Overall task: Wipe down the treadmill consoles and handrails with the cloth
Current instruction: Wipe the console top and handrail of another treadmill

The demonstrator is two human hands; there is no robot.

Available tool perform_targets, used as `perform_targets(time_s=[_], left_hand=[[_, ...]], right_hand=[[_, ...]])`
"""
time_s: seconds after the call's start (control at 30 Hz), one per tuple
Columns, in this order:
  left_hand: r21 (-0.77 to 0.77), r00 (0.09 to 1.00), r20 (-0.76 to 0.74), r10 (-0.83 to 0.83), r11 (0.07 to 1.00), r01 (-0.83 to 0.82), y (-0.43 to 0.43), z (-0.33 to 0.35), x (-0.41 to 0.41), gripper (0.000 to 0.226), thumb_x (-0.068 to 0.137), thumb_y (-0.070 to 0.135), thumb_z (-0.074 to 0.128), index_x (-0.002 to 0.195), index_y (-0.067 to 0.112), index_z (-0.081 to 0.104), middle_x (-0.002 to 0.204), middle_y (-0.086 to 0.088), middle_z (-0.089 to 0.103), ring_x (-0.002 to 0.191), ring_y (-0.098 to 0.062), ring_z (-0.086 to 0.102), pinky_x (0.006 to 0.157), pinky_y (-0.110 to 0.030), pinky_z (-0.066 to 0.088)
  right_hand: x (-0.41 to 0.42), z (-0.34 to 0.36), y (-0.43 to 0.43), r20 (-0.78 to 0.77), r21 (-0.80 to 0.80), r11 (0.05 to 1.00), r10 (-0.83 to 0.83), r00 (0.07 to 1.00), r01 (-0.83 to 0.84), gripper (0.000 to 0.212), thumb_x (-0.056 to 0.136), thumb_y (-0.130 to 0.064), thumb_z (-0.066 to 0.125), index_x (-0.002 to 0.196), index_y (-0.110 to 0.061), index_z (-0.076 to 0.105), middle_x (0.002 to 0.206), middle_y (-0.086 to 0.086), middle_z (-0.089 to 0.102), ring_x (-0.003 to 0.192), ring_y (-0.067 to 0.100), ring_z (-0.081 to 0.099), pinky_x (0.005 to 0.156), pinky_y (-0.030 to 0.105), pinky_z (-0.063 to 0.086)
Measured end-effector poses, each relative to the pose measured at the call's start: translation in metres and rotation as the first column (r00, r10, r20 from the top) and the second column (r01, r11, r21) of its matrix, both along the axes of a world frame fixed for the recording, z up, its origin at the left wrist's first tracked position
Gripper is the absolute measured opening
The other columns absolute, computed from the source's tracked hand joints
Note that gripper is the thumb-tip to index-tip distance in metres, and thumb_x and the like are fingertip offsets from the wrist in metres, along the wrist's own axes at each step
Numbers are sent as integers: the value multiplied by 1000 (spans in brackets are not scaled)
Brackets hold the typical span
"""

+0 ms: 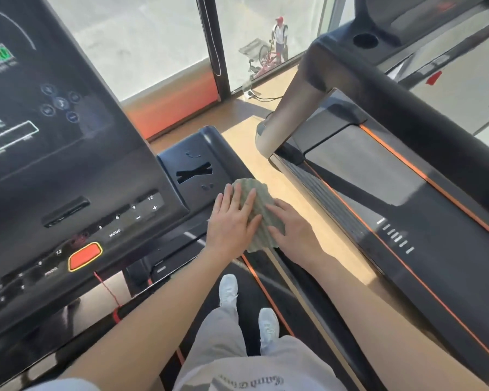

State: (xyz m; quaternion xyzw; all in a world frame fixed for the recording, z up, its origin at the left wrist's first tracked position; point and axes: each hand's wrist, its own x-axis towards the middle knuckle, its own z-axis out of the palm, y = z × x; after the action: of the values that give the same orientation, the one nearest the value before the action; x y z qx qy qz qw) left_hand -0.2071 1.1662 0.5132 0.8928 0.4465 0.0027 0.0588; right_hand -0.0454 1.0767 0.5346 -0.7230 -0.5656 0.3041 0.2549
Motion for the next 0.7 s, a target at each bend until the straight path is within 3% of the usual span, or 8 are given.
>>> perform_targets(time_s=[0.2,0.43,0.7], left_hand=[[5,997,-75,21,1000,-21,46,7,-8,70,104,62,6,163,25,7,169,-14,12,157,-33,8,127,-50,12],[20,978,-204,33,999,-30,113,18,-25,79,95,61,-13,162,20,-1,170,-14,4,157,-36,0,126,-54,3],[35,955,-275,107,994,-101,184,27,-41,73,105,57,7,162,12,8,169,-16,10,156,-38,8,126,-54,4]], right_hand=[[-12,6,53,48,-79,996,53,997,-49,63,101,-24,57,157,-26,29,166,-7,18,141,21,43,115,40,39],[-25,5,129,113,-101,989,119,986,-108,62,103,-28,52,159,-26,24,168,-8,4,138,23,45,108,39,44],[-41,1,213,171,-142,974,198,965,-175,64,104,-35,48,160,-27,17,169,-6,-5,154,20,10,122,45,26]])
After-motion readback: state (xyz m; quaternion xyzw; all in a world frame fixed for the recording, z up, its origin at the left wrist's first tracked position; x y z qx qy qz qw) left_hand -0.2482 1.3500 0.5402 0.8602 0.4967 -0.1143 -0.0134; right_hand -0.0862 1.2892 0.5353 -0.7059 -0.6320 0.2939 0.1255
